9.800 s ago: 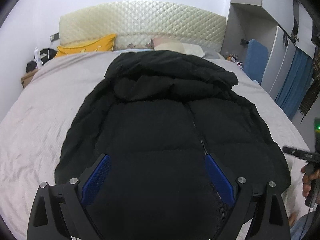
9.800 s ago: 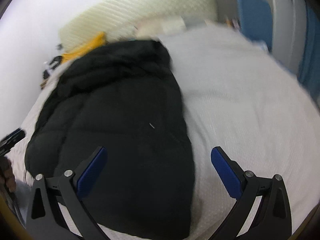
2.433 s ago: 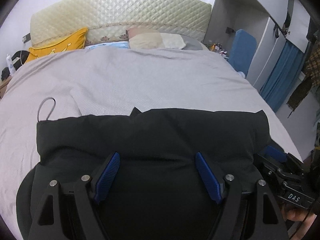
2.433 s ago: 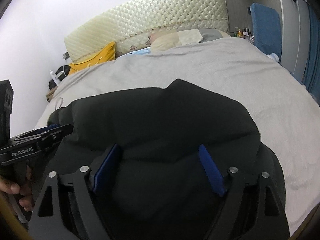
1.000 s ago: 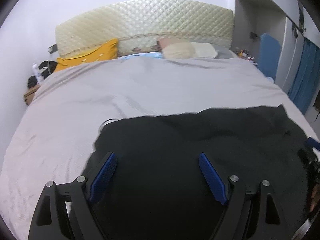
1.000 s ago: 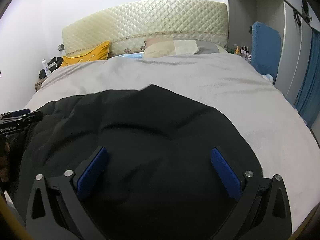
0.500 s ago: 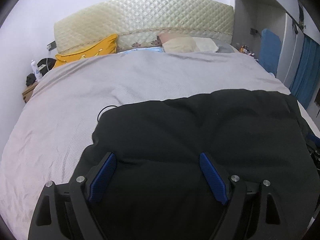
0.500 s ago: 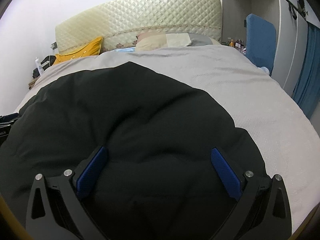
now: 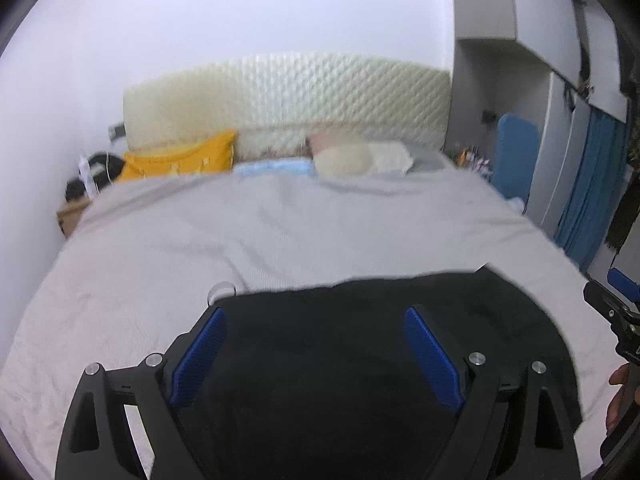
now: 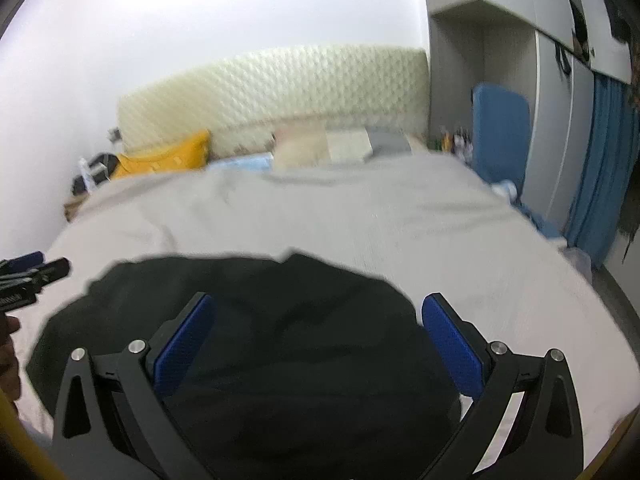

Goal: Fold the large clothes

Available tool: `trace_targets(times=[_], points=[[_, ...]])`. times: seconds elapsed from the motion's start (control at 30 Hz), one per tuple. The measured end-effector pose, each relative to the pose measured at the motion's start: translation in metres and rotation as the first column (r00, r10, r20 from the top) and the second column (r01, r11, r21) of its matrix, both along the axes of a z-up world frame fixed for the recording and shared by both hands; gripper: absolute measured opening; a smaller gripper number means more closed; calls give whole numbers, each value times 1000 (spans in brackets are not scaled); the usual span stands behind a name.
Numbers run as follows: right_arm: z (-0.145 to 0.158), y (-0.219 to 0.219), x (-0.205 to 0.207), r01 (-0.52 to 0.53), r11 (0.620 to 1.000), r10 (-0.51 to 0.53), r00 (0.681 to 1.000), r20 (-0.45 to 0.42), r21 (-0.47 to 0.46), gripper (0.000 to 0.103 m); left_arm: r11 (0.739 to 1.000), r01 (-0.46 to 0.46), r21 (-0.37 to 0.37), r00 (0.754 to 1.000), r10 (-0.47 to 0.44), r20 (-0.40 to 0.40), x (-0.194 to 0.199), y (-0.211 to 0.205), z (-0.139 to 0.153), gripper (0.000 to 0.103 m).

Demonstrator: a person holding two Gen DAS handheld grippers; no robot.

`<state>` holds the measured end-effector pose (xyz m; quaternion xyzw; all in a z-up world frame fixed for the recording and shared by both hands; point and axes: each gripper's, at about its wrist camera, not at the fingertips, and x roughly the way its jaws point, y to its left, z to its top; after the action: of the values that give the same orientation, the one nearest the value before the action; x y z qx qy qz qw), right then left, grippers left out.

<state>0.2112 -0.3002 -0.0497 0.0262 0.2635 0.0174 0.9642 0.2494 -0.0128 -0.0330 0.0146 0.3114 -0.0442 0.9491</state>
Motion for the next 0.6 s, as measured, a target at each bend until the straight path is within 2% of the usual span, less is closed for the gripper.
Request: trace_targets(times=[0.1, 0.23, 0.43, 0.6], points=[[34, 6, -30, -11, 1000, 11, 998, 59, 0, 103, 1000, 12, -7, 998, -11, 61, -34, -10, 34, 92], [72, 15, -68, -3, 1000, 5, 991, 134, -16, 103, 998, 48, -27, 992, -45, 121, -72, -14, 65, 94], [114, 37, -119, -61, 998, 65, 965, 254, -22, 103, 998, 59, -1, 976, -57, 211, -128, -24, 94, 95], [127, 59, -157, -108, 994, 112, 945, 308, -32, 103, 996, 83, -26, 971, -75, 228, -164, -26, 105, 99]])
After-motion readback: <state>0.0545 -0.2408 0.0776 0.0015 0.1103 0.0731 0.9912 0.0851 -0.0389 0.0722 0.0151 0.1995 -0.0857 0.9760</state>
